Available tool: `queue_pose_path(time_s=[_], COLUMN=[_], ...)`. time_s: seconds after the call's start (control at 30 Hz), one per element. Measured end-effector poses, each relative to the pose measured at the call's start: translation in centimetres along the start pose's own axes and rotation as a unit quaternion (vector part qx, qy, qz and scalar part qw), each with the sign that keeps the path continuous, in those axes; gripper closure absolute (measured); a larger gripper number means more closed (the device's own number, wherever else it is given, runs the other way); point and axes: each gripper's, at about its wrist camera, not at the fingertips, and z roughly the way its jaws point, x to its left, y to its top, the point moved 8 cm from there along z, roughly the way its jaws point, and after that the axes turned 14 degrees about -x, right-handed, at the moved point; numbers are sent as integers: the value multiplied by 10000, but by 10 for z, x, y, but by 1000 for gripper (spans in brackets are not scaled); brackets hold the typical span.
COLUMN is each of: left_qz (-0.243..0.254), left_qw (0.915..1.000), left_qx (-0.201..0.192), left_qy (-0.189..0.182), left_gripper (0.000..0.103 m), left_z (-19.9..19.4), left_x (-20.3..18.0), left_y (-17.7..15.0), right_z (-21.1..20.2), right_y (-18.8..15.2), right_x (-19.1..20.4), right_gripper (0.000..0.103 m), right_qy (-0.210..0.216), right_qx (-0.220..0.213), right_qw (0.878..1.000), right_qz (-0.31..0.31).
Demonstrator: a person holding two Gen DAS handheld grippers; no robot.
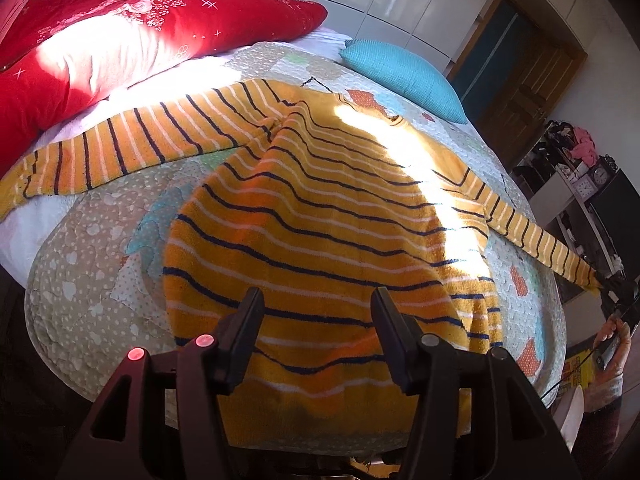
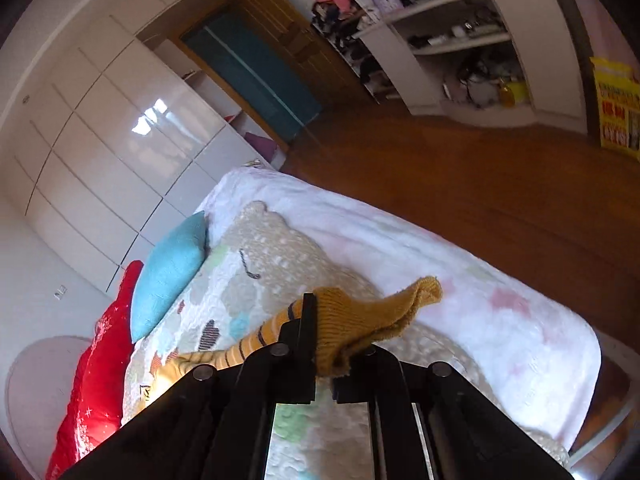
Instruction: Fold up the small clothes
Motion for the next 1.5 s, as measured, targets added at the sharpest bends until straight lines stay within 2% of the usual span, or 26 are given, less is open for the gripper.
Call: queue_pose_path(time_s=[0.1, 0.2, 0.3, 0.4, 0.5, 0.57, 0.7, 0.73, 0.77, 0.8, 0.87, 0.93, 1.0, 1.07, 1.17, 1.23, 1.33, 1.4, 1.47, 1.5], left_qz=[-166, -213, -151, -90, -94, -161, -379, -441, -505, -582, -749, -856, -911, -945, -957, -994, -1016, -985, -917, -871], left_qw=[9998, 9995, 9992, 9980, 9962, 9953, 9935, 9929, 9924, 9920, 9909, 9900, 9891, 9885, 9884, 9891, 9910, 9929, 9948, 9956], left_qx=[-88, -197, -372, -579, -709, -738, -765, -775, -787, -802, -813, -818, -858, -904, -908, -837, -709, -555, -400, -320], left_qy=[-83, -115, 11, 234, 494, 606, 756, 785, 795, 785, 762, 771, 771, 758, 745, 686, 510, 364, 212, 139], left_gripper=[48, 48, 46, 44, 43, 43, 43, 43, 43, 42, 41, 41, 41, 37, 35, 35, 35, 35, 34, 34], left_z=[-4, -11, -21, -32, -42, -46, -54, -55, -56, -57, -56, -57, -58, -60, -62, -59, -51, -42, -32, -26], left_x=[8, 19, 38, 64, 95, 115, 148, 154, 160, 164, 171, 173, 172, 170, 167, 163, 151, 137, 121, 112], left_y=[2, 4, 5, 7, 6, 4, -1, -1, -2, -3, -4, -5, -4, -3, -5, -7, -11, -15, -19, -21], right_z=[8, 24, 48, 63, 75, 87, 99, 102, 102, 101, 86, 70, 52, 38, 23, 17, 10, 2, -12, -22], right_y=[-6, -48, -112, -192, -279, -332, -420, -438, -450, -460, -477, -473, -453, -423, -365, -325, -278, -264, -267, -274], right_x=[80, 173, 273, 359, 418, 441, 452, 450, 450, 451, 458, 461, 459, 450, 408, 367, 291, 241, 200, 185], right_gripper=[98, 97, 97, 97, 97, 97, 91, 82, 70, 67, 64, 63, 56, 46, 41, 38, 35, 35, 35, 35], right_qy=[499, 1121, 1705, 2254, 2473, 2444, 2304, 2243, 2243, 2309, 2479, 2631, 2797, 2849, 2666, 2355, 1839, 1602, 1528, 1566], right_qx=[173, 626, 1131, 1768, 2272, 2508, 3009, 3103, 3214, 3312, 3382, 3409, 3376, 3267, 3006, 2780, 2715, 2820, 3052, 3196], right_qw=[9970, 9863, 9679, 9411, 9143, 8991, 8684, 8607, 8536, 8473, 8359, 8292, 8289, 8355, 8539, 8713, 8983, 9115, 9142, 9116], right_qz=[-564, -1037, -1460, -1796, -2263, -2625, -3197, -3356, -3433, -3452, -3541, -3564, -3474, -3377, -3307, -3288, -2923, -2529, -2186, -2054])
